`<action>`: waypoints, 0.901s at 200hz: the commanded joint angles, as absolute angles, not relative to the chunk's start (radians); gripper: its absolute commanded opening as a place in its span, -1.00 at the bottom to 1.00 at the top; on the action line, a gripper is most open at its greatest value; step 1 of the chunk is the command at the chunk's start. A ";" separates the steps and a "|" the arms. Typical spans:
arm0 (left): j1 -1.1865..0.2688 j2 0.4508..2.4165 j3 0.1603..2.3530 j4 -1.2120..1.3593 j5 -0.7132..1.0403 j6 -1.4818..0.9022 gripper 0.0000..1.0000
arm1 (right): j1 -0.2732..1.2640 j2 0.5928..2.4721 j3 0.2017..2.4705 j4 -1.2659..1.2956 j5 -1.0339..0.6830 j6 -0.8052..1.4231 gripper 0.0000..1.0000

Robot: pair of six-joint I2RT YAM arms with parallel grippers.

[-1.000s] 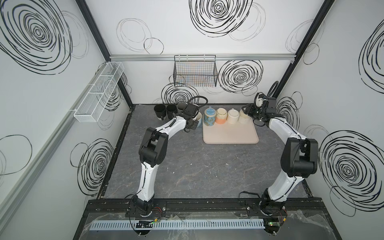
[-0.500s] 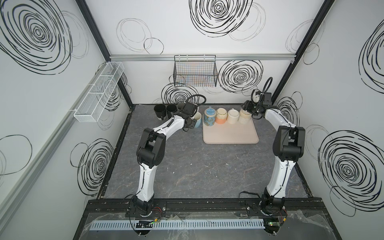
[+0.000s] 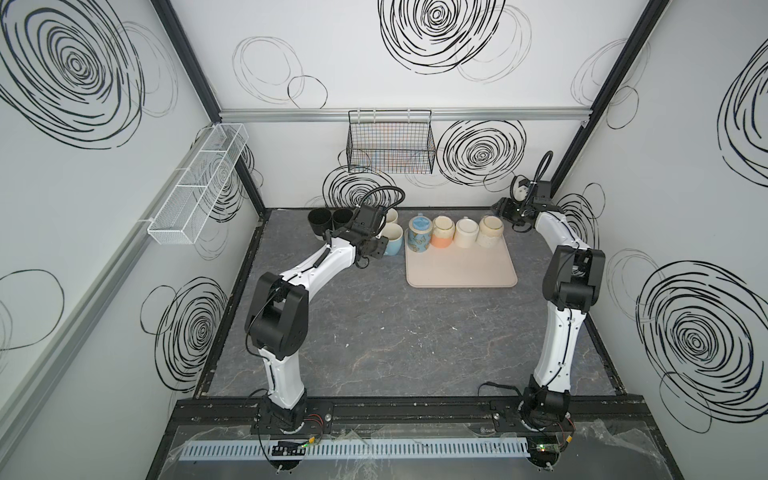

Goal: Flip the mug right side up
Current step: 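Set the light blue mug upright by the pink mug while right moves over tray, then lower the right gripper onto the upside-down white speckled mug's handle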

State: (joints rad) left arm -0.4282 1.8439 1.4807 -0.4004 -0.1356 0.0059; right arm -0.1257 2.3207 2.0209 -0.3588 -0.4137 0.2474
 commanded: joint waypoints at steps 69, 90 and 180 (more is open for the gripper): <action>-0.450 1.703 1.305 -0.300 -0.106 -0.064 0.04 | -0.120 2.225 1.875 -0.469 -0.439 0.215 -0.02; -0.458 1.680 1.270 -0.283 -0.101 -0.074 0.04 | -0.120 2.167 1.796 -0.481 -0.417 0.226 -0.06; -0.517 1.604 1.141 -0.226 -0.095 -0.112 0.05 | -0.040 1.814 1.258 -0.294 -0.479 0.385 -0.01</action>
